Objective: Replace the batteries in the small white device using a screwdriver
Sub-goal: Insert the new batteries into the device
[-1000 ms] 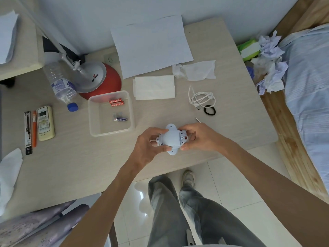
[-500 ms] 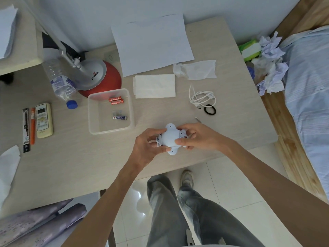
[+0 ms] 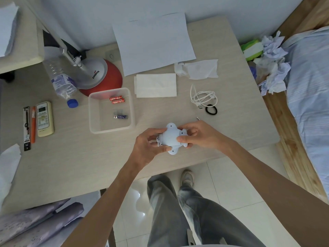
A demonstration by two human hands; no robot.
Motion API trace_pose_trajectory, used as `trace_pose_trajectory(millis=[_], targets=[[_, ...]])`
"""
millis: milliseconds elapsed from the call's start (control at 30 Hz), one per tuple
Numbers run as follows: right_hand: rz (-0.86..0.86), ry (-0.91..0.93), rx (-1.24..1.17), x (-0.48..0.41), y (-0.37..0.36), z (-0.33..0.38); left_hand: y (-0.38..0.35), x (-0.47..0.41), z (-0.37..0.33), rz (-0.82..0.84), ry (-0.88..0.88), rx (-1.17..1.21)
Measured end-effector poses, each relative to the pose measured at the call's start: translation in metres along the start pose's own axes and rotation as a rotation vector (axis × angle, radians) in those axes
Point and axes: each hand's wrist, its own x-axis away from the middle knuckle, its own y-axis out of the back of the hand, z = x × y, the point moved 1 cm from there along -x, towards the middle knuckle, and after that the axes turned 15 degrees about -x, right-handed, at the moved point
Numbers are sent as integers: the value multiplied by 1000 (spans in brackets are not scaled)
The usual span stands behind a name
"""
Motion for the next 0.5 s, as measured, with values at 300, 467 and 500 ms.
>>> trace_pose_trajectory(millis=[300,467,500], targets=[[-56,18,60,-3,0,-5,1,-1,-1,39,10,20],[-51,17,102,-4,0,-5,-2,2,2,10,-7,5],[-58,15,107,-5,0,-5,-3,1,0,1,-9,-1]])
